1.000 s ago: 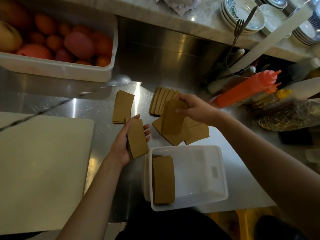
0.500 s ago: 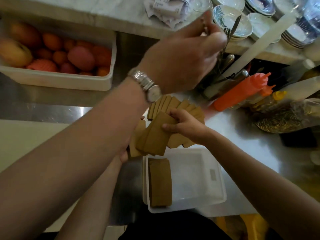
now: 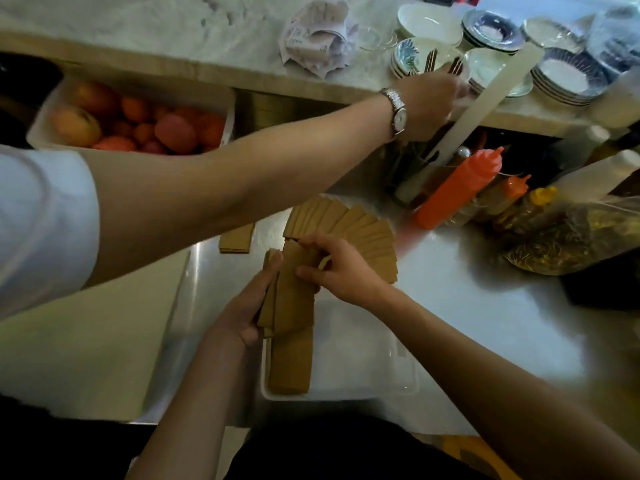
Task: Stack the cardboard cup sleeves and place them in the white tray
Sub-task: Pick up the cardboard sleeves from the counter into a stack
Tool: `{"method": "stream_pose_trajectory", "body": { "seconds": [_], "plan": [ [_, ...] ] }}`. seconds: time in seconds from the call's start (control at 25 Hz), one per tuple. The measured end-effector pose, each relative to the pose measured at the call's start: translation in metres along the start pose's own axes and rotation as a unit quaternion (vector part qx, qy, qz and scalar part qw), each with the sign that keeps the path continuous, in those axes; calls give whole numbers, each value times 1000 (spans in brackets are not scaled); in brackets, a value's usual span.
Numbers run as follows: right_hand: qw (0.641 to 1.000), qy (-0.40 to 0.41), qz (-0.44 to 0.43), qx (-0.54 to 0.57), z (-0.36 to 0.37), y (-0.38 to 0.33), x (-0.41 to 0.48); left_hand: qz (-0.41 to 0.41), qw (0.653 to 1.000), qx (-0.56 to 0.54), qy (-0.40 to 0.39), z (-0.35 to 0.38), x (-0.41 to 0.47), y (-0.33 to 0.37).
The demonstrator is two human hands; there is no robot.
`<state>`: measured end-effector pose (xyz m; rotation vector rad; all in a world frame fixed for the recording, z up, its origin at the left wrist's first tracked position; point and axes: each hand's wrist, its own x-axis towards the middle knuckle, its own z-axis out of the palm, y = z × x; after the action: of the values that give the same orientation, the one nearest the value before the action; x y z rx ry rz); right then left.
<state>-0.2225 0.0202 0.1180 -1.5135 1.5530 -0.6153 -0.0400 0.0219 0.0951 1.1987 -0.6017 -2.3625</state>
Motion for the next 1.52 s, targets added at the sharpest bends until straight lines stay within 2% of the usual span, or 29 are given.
{"method": "stream_pose_trajectory", "body": {
  "seconds": [0.24,0.48,0.68,0.84,0.92,1.12,1.24,1.36,1.44,1.48,1.52],
  "plan": [
    [999,8,-32,-19,-8,10,-27,18,999,-17,-30,20,9,-27],
    [991,30,-90,-89,-10,25,-35,31,998,-32,-37,33,5,-36],
    [994,90,-4,-57,-29,62,-13,49,987,-144,-60,18,2,-42],
    [986,5,58,-155,-31,82,27,83,977,-191,-37,1,0,-40],
    [966,-42,40,-251,-24,85,46,86,977,-194,-24,-5,1,-40],
    [879,-105,-41,-464,-1,82,79,100,975,-196,-5,-21,4,-38],
    [829,-122,-84,-539,15,80,91,105,973,-204,-11,-26,4,-37],
    [805,-118,-114,-570,20,75,102,108,971,-212,-15,-29,3,-37],
    [808,-92,-143,-564,19,72,103,109,971,-212,-17,-29,2,-38],
    [827,-89,-146,-536,17,70,102,110,970,-214,-19,-29,1,-38],
    [867,-98,-126,-472,13,67,99,113,969,-217,-20,-29,2,-38]
  ]
}}
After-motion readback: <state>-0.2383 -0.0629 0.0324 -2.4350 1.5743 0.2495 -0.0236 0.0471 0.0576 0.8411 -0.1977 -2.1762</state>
